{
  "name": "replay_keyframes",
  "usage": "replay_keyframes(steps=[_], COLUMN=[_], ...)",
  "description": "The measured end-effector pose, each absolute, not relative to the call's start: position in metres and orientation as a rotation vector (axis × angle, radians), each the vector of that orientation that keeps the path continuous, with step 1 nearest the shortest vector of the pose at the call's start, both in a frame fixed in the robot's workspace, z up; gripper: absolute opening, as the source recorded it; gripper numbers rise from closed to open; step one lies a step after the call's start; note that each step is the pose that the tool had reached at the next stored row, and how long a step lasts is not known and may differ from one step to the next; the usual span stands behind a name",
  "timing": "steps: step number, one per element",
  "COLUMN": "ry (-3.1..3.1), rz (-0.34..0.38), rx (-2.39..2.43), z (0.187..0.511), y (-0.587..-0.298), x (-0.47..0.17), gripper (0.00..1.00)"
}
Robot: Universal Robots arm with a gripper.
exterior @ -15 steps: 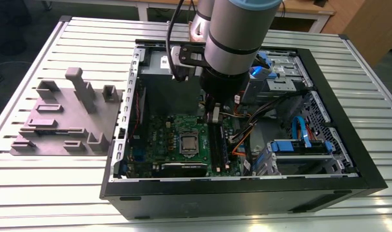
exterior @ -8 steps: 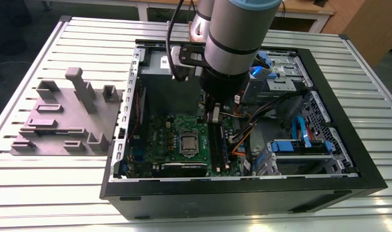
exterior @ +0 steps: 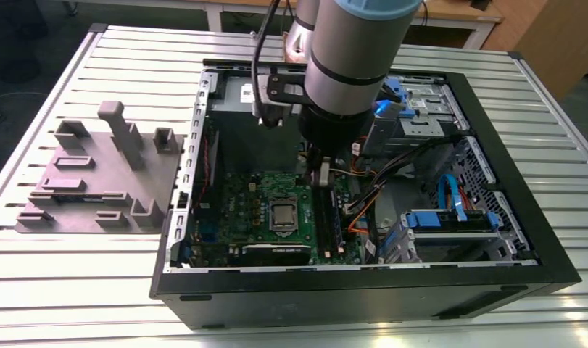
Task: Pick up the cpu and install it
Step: 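Install the first cpu locking lever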
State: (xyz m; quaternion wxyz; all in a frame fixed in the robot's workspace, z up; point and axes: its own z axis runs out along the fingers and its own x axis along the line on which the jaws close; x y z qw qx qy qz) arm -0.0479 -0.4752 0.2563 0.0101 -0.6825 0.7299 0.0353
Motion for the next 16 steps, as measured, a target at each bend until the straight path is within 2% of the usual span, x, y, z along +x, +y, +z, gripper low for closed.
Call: replay_keyframes(steps=[12, 16], ry=[2.238, 2.242], rz=[0.13, 0.107], rx=[-2.158, -2.175], z=[0.244, 0.242], y=[-0.476, -0.477], x=[-0.054, -0.054], gripper=[0.1, 0.1])
